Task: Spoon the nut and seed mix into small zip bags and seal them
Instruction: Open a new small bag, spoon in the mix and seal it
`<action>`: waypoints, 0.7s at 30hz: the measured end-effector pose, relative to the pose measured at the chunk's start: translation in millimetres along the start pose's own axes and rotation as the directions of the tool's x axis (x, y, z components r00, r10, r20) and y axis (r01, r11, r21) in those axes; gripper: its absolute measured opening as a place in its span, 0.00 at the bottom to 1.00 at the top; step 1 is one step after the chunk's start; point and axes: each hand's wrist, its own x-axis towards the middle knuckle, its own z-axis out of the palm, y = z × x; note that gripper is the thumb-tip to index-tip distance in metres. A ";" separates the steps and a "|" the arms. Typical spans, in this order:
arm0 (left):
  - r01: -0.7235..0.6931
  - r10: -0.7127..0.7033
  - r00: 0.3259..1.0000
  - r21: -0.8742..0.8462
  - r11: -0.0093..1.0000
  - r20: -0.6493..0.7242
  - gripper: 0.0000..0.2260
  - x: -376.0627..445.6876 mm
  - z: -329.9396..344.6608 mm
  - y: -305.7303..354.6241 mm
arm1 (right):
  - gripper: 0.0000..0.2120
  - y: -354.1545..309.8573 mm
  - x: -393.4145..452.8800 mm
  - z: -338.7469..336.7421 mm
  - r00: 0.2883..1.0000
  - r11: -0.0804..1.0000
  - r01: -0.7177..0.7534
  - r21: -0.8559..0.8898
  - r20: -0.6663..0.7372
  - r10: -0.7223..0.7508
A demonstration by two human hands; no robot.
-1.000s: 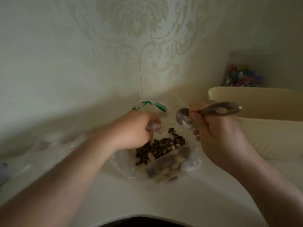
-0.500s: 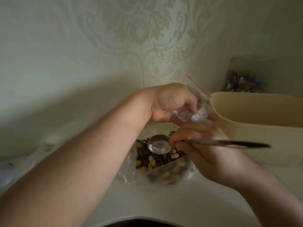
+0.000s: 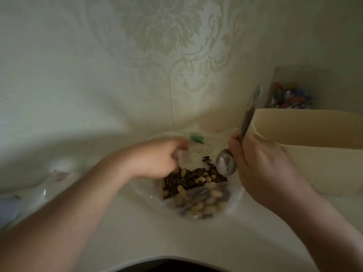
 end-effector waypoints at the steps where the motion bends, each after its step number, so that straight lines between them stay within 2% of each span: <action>1: -0.019 0.017 1.000 0.115 0.993 0.018 0.12 -7.6 6.4 -5.4 | 0.14 -0.6 0.2 -0.7 0.999 0.999 -0.031 -0.039 0.030 0.032; 2: -0.034 0.030 0.999 0.181 0.983 0.025 0.10 -14.5 11.7 -9.6 | 0.16 -0.8 0.2 -1.1 0.996 0.995 -0.065 -0.080 0.055 0.069; 3: -0.050 0.044 0.998 0.204 0.978 0.033 0.13 -19.8 16.6 -13.0 | 0.18 -0.9 -0.1 -1.6 0.993 0.989 -0.091 -0.114 0.066 0.099; 6: -0.129 0.110 0.987 0.171 0.977 0.116 0.30 -27.0 31.9 -18.8 | 0.19 -1.7 0.3 -0.5 0.995 0.988 -0.093 -0.123 0.034 0.098; 8: -0.155 0.144 0.986 0.169 0.973 0.080 0.34 -23.6 40.0 -20.1 | 0.19 -0.6 0.4 1.9 0.997 0.995 -0.073 -0.074 -0.010 0.073; 11: -0.132 0.131 0.988 -0.016 0.991 -0.086 0.27 -18.6 41.3 -25.0 | 0.18 2.9 0.5 6.4 0.999 1.000 -0.026 0.018 -0.025 0.026; 14: -0.157 0.132 0.981 -0.182 0.971 -0.141 0.21 -17.2 40.0 -34.5 | 0.17 3.4 -0.1 10.6 1.000 0.998 0.007 0.062 0.018 -0.008; 19: -0.200 0.183 0.970 -0.097 0.975 -0.157 0.38 -19.7 45.7 -42.6 | 0.18 1.5 -0.2 10.7 0.999 0.997 0.037 0.065 -0.025 -0.036; 21: -0.219 0.203 0.964 -0.079 0.973 -0.171 0.38 -19.3 46.3 -45.9 | 0.19 2.5 0.7 12.2 0.999 0.997 0.037 0.071 -0.029 -0.035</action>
